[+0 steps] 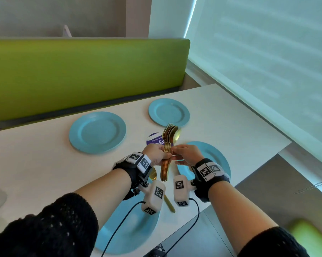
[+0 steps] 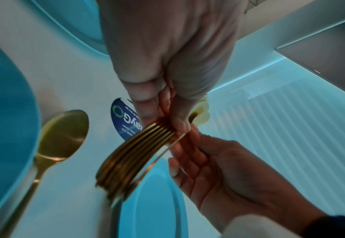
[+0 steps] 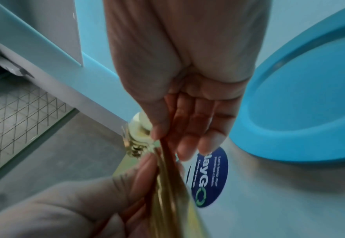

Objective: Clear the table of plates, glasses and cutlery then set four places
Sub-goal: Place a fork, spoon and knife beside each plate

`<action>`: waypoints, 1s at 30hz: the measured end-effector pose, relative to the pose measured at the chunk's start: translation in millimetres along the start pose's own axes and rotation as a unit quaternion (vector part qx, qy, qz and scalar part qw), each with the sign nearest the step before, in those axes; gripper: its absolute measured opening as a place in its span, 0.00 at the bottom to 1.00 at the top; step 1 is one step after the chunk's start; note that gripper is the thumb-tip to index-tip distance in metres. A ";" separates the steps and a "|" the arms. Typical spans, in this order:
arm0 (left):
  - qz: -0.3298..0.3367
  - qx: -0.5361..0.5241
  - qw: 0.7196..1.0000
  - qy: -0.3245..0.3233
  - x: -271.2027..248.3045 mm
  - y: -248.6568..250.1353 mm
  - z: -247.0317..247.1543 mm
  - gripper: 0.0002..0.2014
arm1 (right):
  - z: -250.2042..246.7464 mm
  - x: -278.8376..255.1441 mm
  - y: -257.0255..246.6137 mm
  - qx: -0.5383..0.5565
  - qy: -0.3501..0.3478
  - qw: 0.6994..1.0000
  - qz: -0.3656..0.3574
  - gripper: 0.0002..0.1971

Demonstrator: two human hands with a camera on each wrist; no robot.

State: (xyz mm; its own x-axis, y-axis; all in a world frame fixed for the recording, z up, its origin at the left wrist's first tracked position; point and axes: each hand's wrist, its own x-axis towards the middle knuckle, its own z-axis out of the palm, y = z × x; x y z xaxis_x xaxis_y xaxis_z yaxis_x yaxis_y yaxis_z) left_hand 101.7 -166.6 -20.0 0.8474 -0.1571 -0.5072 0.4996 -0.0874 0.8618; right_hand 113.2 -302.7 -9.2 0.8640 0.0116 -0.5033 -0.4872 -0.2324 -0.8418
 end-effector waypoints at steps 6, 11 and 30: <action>-0.018 0.006 0.999 0.039 39.4 24.0 19.6 0.09 | -75.3 35.8 -3.6 -0.060 0.101 0.993 0.006 0.09; -0.021 -0.001 0.997 0.080 68.7 38.2 20.5 0.07 | -147.6 73.0 -2.4 -0.262 0.173 0.949 0.030 0.06; -0.069 -0.034 0.985 0.154 104.4 26.5 29.8 0.08 | -202.8 116.8 37.9 -0.527 0.120 0.839 0.062 0.13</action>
State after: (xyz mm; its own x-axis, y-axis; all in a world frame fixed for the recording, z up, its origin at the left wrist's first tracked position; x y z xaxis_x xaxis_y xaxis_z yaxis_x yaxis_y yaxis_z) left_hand 198.0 -214.6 -50.0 0.7791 0.1588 -0.6065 0.6166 -0.0186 0.7871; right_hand 221.4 -507.3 -60.3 0.8772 -0.2429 -0.4141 -0.3013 -0.9501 -0.0810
